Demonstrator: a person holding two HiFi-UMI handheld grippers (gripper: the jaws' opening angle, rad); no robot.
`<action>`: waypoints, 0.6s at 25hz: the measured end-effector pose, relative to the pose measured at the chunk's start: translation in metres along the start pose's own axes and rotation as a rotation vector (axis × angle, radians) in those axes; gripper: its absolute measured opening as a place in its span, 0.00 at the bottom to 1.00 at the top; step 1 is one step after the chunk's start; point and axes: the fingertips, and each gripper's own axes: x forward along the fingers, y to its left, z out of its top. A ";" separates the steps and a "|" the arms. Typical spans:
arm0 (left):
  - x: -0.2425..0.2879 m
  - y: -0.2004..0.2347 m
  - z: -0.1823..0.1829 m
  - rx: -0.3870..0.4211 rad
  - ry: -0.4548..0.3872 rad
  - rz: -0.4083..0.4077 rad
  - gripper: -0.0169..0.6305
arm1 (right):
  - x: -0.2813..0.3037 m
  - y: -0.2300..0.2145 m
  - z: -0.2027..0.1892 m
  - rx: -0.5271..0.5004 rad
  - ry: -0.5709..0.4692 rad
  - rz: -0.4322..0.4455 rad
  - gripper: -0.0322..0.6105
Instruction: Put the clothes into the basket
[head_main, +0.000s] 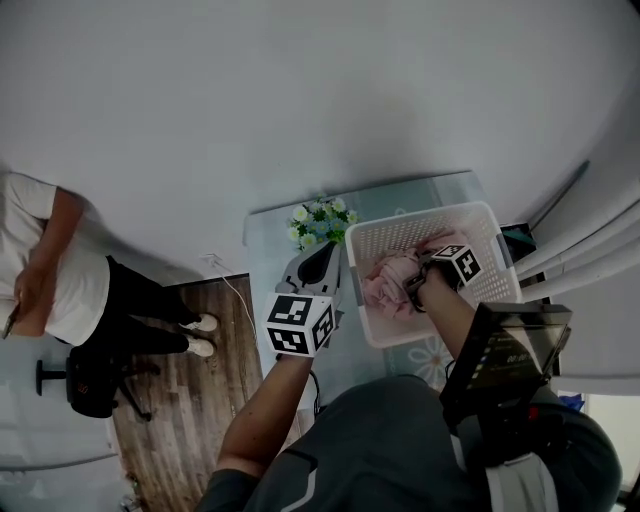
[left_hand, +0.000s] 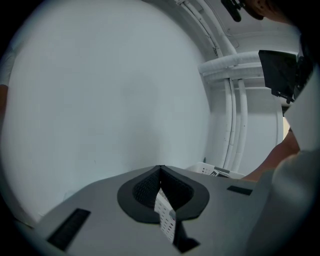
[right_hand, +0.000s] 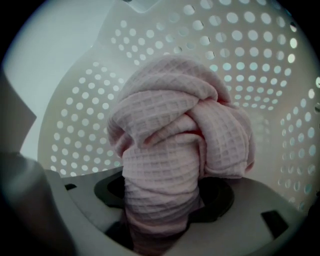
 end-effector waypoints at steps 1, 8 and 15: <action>0.000 -0.001 0.000 0.002 0.000 -0.001 0.04 | 0.002 -0.001 0.002 -0.009 0.003 0.007 0.54; -0.009 0.003 -0.002 -0.003 0.010 0.021 0.04 | 0.008 -0.003 0.001 -0.017 0.001 0.018 0.54; -0.020 0.009 0.000 -0.030 -0.012 0.046 0.04 | 0.010 -0.004 -0.001 -0.039 -0.006 0.019 0.56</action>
